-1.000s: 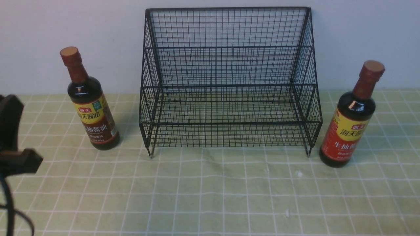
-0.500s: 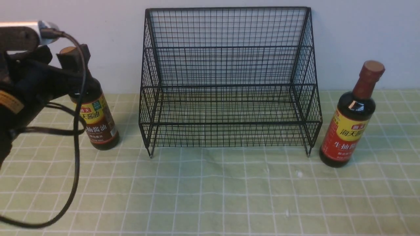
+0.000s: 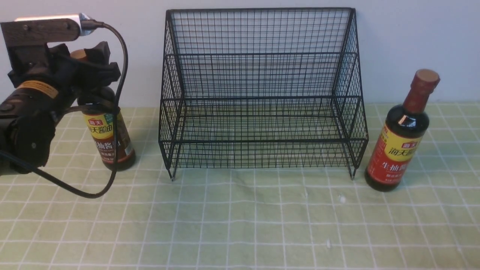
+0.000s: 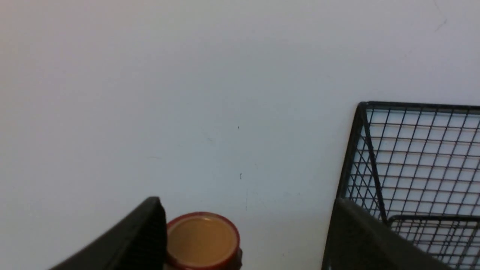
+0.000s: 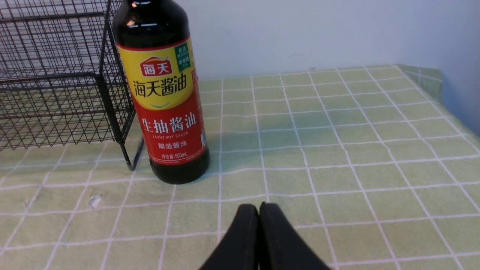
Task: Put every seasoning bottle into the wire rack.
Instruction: Use the left arm to grab the condiment bottle closest to it
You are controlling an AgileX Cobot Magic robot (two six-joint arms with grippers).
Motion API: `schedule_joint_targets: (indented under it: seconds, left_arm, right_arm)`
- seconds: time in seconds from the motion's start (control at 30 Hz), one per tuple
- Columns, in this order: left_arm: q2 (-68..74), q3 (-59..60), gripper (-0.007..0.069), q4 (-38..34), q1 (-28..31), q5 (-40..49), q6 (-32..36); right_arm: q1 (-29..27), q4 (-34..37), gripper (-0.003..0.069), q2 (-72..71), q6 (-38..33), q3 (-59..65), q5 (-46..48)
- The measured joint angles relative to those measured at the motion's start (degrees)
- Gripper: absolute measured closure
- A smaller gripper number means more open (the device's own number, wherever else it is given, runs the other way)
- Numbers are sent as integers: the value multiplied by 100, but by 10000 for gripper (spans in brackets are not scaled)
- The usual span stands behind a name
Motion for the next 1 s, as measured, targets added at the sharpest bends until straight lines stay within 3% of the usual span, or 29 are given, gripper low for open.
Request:
schedule_joint_targets:
  seconds: [0.3, 0.7, 1.0]
  left_arm:
    - [109, -31, 92, 3, 0, -192, 0]
    - [-392, 0, 92, -14, 0, 714, 0]
    - [-796, 7, 92, -45, 0, 817, 621]
  right_arm:
    - [0, 0, 673, 0, 0, 0, 0]
    - [0, 0, 673, 0, 4, 0, 0]
    - [0, 0, 673, 0, 4, 0, 0]
